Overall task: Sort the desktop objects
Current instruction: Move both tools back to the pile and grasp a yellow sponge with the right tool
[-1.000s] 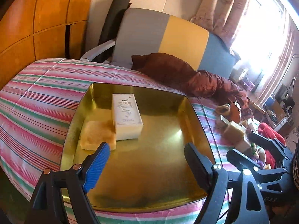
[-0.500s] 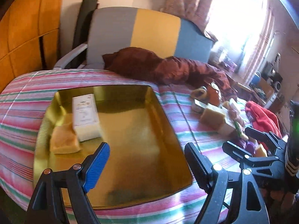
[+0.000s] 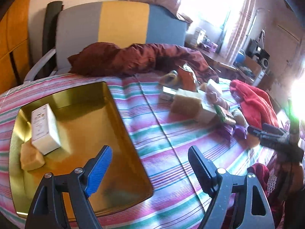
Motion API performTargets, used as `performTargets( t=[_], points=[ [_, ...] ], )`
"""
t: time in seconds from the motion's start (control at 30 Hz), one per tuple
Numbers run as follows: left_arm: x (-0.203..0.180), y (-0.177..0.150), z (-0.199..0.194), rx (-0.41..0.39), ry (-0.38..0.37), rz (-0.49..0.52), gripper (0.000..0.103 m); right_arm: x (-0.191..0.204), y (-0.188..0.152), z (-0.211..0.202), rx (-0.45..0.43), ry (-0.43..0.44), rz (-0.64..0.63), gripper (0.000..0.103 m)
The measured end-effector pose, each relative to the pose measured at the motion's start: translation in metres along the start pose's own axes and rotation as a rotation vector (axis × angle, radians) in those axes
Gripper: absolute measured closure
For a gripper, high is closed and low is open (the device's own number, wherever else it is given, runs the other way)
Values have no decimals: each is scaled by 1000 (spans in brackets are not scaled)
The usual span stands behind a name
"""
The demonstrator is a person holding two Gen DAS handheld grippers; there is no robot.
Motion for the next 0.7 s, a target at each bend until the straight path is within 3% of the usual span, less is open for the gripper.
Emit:
performTargets(
  t=[0.2,0.33,0.7],
  points=[
    [-26,1,14,36,-39,57,20,-77,-10,8,46,-113,141,7],
    [-46,3,23,59,-73,87,20,-104,-21,17,87,-128,221,7],
    [-99,5,50,138,-215,123,20,-122,-42,48,171,-87,371,7]
  ],
)
Point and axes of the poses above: each gripper's, at about its wrist camera, not at the fingertips, and z roughly the way its jaws point, x to its left, y to its top, the point moved 8 cm from there along z, roughly the way its jaws point, and after that the axes turned 1 degree about z, right-handed, at the moved point
